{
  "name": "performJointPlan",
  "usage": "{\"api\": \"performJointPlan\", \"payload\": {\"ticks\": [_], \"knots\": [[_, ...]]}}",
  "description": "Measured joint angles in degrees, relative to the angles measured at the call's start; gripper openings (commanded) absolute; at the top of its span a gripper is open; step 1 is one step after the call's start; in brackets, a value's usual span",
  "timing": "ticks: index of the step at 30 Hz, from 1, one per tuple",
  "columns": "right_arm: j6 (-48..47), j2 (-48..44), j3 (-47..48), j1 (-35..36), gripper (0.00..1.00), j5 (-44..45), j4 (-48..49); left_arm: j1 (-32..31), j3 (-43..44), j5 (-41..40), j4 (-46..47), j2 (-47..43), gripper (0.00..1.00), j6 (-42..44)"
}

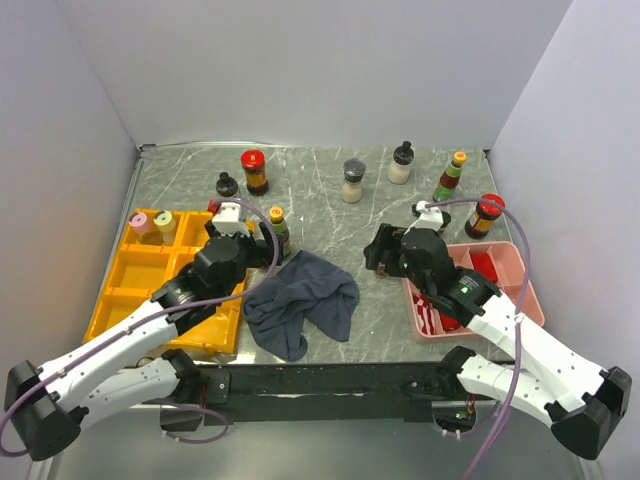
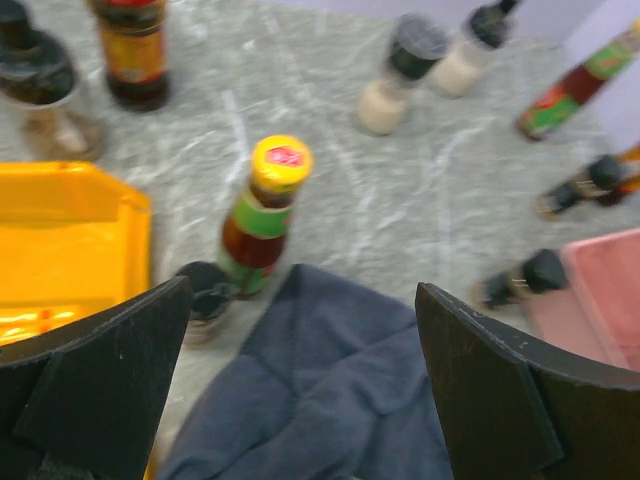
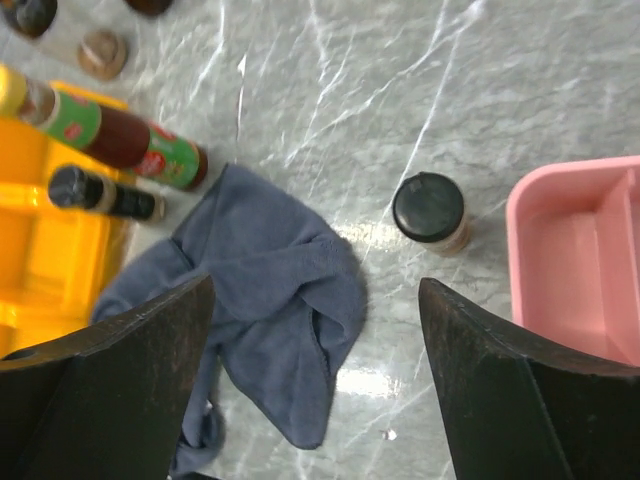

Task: Organize the condiment bottles
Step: Place the bottle in the storage box, then pick up the bottle from the center of the board.

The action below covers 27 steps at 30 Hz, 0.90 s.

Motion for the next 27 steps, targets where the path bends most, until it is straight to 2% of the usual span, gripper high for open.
{"api": "performJointPlan", "payload": {"ticks": [9,11,22,27], "knots": [[-4.3,-2.8,-5.3,0.0,0.88,-5.6,4.9,0.0,-0.3,-6.3,3.4,8.4,0.91,4.0],[-4.8,-3.1,-5.8,0.0,0.88,-6.3,5.5,0.0,0.2,-7.3,4.3,10.3,0.85,5.1],[-7.8,-7.4,-6.9,0.0,0.88,-6.8,8.1,0.0,3.8,-14.0,12.6,21.4,0.71,10.9],[-8.7,-9.5,-7.7,0.0,0.89,-7.1,9.1,0.3,5.9,-14.6,15.9,25.8,0.65,12.3]]}}
